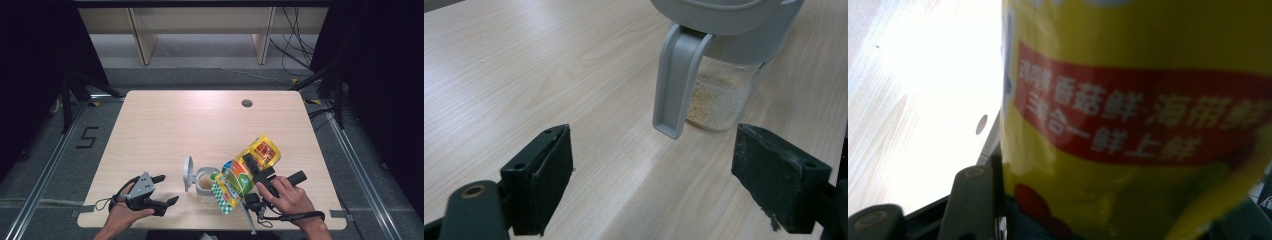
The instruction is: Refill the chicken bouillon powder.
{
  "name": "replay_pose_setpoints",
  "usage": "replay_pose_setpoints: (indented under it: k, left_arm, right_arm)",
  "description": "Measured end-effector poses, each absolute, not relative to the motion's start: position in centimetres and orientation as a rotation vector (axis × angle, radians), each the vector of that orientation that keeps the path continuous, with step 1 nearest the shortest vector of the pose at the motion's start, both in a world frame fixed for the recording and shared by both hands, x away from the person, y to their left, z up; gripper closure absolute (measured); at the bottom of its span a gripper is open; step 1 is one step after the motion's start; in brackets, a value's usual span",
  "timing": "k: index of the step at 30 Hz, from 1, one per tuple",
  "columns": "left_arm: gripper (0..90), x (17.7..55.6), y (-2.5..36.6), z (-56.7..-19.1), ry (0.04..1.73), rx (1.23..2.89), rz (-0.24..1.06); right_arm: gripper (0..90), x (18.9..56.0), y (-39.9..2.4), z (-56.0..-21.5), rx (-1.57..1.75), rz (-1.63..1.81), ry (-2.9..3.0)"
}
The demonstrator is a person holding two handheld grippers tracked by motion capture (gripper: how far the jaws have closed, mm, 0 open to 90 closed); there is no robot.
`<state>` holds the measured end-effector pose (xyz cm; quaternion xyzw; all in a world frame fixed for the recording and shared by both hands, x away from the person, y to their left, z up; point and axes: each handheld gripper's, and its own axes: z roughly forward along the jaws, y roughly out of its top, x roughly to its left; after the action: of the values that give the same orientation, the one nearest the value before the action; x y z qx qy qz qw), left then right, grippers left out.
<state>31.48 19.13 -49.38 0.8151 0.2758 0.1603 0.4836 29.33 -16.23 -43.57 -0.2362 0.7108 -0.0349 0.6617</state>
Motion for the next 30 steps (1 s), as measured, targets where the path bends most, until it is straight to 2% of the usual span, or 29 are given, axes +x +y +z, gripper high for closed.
replay_pose_setpoints:
  k: [6,9,30]
  left_arm:
    - [16.3,31.59,19.33,-49.29,0.657,2.022,0.415]
    - [16.3,31.49,19.15,-49.36,0.67,1.988,0.391]
    - [16.3,31.62,19.26,-49.34,0.652,1.996,0.399]
  right_arm:
    - [46.6,29.42,-16.09,-43.29,-0.587,-0.099,1.59]
    - [46.7,29.49,-16.25,-43.92,-0.528,-0.015,1.617]
    - [46.7,29.4,-16.17,-43.83,-0.551,-0.019,1.61]
